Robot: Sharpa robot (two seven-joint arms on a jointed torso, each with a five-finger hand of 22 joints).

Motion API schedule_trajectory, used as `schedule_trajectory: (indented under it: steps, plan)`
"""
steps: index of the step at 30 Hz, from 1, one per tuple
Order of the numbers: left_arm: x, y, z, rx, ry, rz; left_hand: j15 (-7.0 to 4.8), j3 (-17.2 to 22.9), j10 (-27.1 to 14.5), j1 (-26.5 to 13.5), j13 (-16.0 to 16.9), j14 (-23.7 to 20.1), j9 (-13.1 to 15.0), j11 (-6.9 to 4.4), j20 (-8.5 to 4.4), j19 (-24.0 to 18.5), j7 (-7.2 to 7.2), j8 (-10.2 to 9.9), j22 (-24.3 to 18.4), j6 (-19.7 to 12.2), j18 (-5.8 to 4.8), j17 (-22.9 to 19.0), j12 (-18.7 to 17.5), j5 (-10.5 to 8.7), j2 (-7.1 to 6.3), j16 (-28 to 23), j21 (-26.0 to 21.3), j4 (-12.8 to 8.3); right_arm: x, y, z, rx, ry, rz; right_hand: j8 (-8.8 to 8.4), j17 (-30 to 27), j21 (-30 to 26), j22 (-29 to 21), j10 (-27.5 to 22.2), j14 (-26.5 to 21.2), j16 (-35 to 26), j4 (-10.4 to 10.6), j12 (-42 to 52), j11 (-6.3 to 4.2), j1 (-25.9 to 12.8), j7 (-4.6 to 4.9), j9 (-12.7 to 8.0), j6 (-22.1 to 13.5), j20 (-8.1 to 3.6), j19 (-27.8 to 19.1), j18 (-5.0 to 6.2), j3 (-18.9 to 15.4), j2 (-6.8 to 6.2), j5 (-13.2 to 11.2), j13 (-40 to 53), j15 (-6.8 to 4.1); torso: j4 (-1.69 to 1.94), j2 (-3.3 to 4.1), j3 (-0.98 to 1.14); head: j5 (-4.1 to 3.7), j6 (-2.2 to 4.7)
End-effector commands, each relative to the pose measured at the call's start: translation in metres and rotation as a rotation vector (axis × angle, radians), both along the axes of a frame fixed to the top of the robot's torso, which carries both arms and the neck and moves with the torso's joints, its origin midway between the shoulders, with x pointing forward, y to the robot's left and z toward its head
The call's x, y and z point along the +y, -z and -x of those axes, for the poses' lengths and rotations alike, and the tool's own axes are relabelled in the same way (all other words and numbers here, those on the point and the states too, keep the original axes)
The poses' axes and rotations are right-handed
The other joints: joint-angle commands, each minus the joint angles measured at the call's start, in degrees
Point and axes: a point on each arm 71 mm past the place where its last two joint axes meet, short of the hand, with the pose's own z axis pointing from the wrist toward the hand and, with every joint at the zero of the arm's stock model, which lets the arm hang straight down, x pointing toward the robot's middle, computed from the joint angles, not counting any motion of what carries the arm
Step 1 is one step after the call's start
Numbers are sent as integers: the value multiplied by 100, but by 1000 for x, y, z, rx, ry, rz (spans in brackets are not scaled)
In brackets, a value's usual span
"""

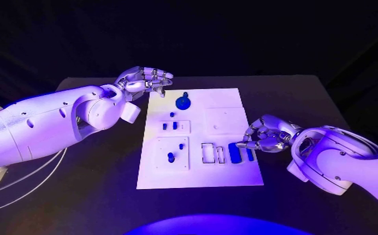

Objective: Assemble the parts on the task board

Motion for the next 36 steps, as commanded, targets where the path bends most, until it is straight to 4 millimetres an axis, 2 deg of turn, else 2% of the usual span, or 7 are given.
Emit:
schedule_trajectory:
  steps: [1,8,17,23,36]
  plan:
    - [-3,-1,1,-1,18,18,-1,-31,-45,10,-6,-38,-6,-11,23,-7,19,-23,-5,-26,83,-6,29,2,27,-31,-39,0,-2,6,1,-2,21,106,37,1147,44,1280,584,529,37,-12,20,-16,-58,-21,10,22,-57,445,-112,-46,10,21,1503,-27,11,6,-2,-10,-18]
    - [-2,-1,2,-1,16,18,2,-36,-48,-2,-8,-39,-6,-9,25,-8,20,-25,-9,-27,82,-7,31,2,29,-31,-46,10,2,15,1,14,27,138,74,1168,83,1293,584,532,43,-12,20,-27,-73,-34,29,46,-63,452,-118,-84,-3,42,1503,-36,12,6,-6,-1,-43]
    - [0,-1,2,0,14,17,2,-36,-48,-2,-8,-39,-6,-9,25,-8,20,-25,-9,-27,82,-7,31,2,29,-31,-46,10,18,23,2,17,5,133,101,1204,133,1309,584,539,54,-5,20,-35,-141,-41,44,44,-70,461,-127,-140,-10,41,1503,-43,11,4,4,26,-66]
    - [1,-1,2,0,12,16,2,-36,-48,-2,-8,-39,-6,-9,25,-8,20,-25,-9,-27,82,-7,31,2,29,-31,-46,10,21,28,0,30,1,149,109,1217,167,1319,584,541,58,-5,20,-36,-167,-43,49,40,-72,467,-133,-157,-9,37,1503,-45,4,6,-2,38,-78]
    - [0,-1,2,7,19,15,5,-42,-54,-16,-12,-40,-8,-7,29,-9,22,-26,-15,-29,82,-8,33,2,31,-32,-56,22,36,48,-2,66,-38,259,147,1239,209,1335,584,545,65,-11,20,-40,-249,-48,71,24,-77,474,-140,-230,-42,-24,1503,-47,13,5,2,30,-94]
